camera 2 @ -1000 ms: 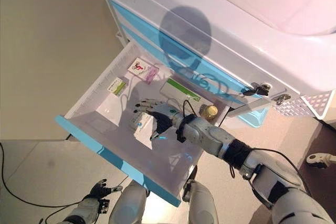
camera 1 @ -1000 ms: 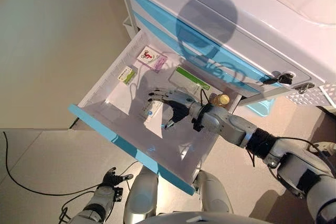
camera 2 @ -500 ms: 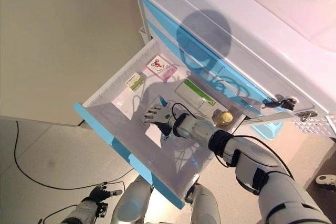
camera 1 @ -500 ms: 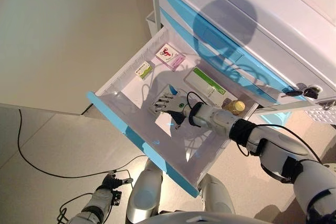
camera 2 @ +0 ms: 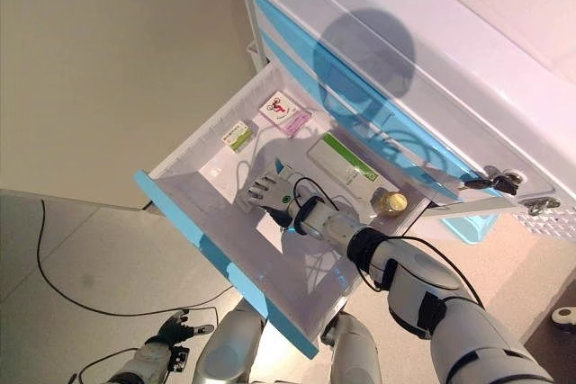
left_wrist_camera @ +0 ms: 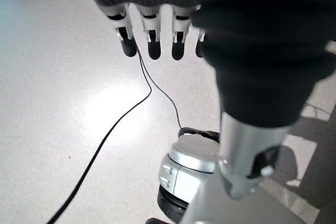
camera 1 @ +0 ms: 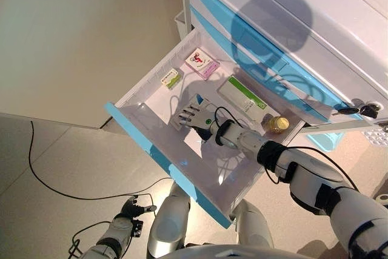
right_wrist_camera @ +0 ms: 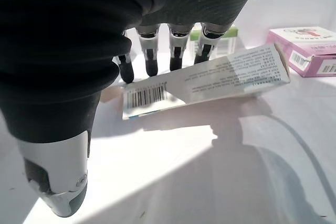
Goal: Open the drawer and pick up the medicine
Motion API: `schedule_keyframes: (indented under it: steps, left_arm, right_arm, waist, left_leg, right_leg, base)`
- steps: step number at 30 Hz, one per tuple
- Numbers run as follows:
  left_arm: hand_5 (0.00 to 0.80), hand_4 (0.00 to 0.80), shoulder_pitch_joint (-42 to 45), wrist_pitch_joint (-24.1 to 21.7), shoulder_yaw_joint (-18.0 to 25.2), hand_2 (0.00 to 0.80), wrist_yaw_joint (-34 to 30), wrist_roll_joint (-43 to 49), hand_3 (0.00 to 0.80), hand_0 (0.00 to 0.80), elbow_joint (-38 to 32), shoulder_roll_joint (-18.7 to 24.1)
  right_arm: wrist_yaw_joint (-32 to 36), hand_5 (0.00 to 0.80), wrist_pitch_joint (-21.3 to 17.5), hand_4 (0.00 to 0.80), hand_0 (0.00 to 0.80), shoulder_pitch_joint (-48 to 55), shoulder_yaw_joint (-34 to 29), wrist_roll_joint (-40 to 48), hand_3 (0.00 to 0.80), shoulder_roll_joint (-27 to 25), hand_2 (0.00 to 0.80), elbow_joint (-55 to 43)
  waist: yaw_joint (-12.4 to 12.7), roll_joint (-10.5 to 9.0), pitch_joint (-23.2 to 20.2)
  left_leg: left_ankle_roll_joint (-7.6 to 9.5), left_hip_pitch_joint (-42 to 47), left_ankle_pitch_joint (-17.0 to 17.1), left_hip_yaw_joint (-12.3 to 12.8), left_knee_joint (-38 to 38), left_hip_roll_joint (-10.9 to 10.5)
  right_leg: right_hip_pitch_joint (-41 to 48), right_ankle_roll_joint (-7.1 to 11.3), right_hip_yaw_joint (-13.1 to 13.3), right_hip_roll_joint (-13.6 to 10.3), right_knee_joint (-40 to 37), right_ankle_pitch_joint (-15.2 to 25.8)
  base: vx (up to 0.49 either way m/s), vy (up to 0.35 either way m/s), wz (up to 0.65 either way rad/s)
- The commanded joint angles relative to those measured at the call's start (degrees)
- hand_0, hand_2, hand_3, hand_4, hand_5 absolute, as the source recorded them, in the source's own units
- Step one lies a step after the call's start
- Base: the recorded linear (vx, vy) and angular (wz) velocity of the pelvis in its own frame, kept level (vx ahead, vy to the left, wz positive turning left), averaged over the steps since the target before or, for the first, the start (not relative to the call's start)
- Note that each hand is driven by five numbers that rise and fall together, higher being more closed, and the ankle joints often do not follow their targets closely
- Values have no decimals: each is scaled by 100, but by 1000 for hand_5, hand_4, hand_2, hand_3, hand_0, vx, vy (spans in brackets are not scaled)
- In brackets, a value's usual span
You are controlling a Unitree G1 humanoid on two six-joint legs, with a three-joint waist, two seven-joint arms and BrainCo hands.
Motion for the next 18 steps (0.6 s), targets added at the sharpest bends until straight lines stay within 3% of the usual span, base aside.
schedule_keyframes:
  steps: [1,18]
  left_arm:
    - [0,0,-110,-8,-27,0,109,-163,0,0,62,-19]
    - [0,0,-72,13,162,0,138,-54,0,0,99,-82]
  right_arm:
    - [-3,0,104,0,0,-29,-166,-137,0,-345,0,-297]
    - [-380,0,-79,0,0,149,-481,-47,0,-1355,0,-1854]
  waist:
    - [42,-55,62]
    - [-157,-106,-1]
  left_leg:
    - [279,184,-319,226,-96,-292]
    - [276,189,-347,280,-72,-241]
  right_leg:
    - [-246,195,84,-248,-100,696]
    - [-268,196,123,-236,-82,708]
  base:
    - [13,0,5]
    - [1,0,0]
